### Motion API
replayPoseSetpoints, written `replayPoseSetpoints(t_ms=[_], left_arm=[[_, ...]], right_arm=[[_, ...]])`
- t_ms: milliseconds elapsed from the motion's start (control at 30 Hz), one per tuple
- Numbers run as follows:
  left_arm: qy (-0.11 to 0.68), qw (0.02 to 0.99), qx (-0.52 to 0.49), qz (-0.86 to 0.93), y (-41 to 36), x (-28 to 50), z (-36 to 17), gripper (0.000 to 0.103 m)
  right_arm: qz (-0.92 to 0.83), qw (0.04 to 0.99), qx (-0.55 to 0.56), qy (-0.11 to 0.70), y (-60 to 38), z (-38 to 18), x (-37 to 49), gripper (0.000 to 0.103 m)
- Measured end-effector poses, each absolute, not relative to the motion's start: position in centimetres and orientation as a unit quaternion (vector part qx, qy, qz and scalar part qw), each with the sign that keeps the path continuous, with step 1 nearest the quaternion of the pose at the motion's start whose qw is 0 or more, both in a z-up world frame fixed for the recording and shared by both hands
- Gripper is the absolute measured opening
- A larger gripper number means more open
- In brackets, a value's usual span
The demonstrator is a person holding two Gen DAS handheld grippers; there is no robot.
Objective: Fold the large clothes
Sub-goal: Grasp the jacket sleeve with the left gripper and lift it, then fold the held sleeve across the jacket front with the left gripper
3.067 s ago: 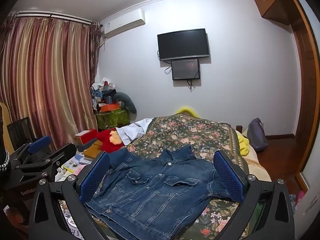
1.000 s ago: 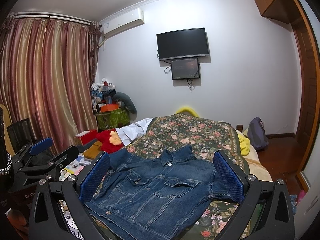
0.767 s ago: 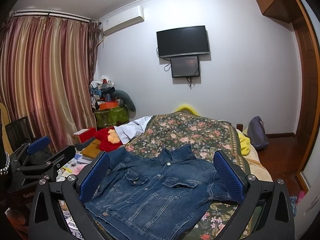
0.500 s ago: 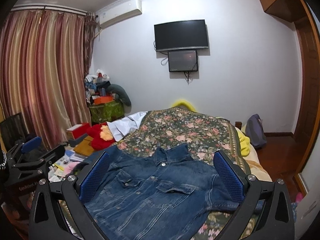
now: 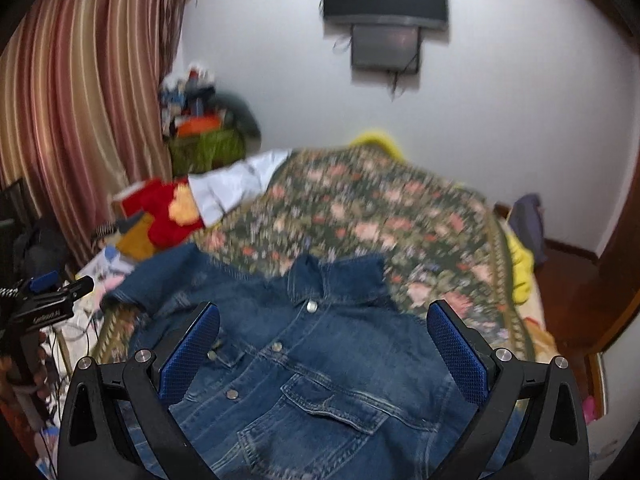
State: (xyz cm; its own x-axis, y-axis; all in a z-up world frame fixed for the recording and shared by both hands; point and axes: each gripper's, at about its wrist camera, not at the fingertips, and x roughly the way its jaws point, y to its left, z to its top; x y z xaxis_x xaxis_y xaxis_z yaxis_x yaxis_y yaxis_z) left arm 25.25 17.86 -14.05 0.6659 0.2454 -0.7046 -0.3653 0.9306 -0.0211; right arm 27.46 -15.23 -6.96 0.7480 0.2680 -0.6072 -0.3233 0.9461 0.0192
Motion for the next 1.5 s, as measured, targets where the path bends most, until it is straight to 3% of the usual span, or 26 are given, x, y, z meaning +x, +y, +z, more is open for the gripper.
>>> replayPoseSetpoints(t_ms=[200,400,467,600,700,767,867,967,1200,1400,1500], left_arm=[[0.434,0.876,-0.144,0.156,21.5,27.6,-19.6,0.103],[0.445,0.86,-0.219,0.124,24.5,29.9,-22.1,0.103],[0.443,0.854,-0.241,0.124,25.7,30.8,-22.6,0.094],[0.434,0.846,-0.285,0.12,28.3,32.7,-23.5,0.086],[0.431,0.84,-0.297,0.141,29.6,34.0,-23.8,0.063],[0.433,0.84,-0.28,0.169,29.8,34.7,-23.5,0.038],[0.422,0.855,-0.224,0.201,29.1,35.1,-21.8,0.023],[0.393,0.881,-0.158,0.21,27.1,35.4,-19.0,0.017],[0.35,0.928,-0.013,0.128,16.6,35.9,-14.4,0.013],[0.45,0.89,-0.051,0.044,12.1,37.7,-20.4,0.016],[0.489,0.869,-0.067,0.044,11.6,37.7,-23.8,0.024]], right_arm=[[0.179,0.89,-0.058,0.415,-13.1,-13.7,34.2,0.103],[0.202,0.832,-0.069,0.512,-10.7,-20.7,38.7,0.103],[0.211,0.814,-0.075,0.536,-9.8,-22.4,39.5,0.103],[0.224,0.786,-0.079,0.571,-8.4,-24.7,40.6,0.103],[0.223,0.779,-0.076,0.581,-8.1,-25.6,40.9,0.103],[0.223,0.777,-0.073,0.584,-8.3,-25.8,41.0,0.103],[0.221,0.776,-0.065,0.587,-8.8,-25.6,41.1,0.103],[0.219,0.78,-0.053,0.585,-9.6,-24.9,41.1,0.103],[0.215,0.797,-0.038,0.563,-11.6,-21.9,40.0,0.103],[0.219,0.81,-0.022,0.544,-13.6,-18.8,37.9,0.103],[0.215,0.817,-0.025,0.534,-14.6,-17.5,36.6,0.103]])
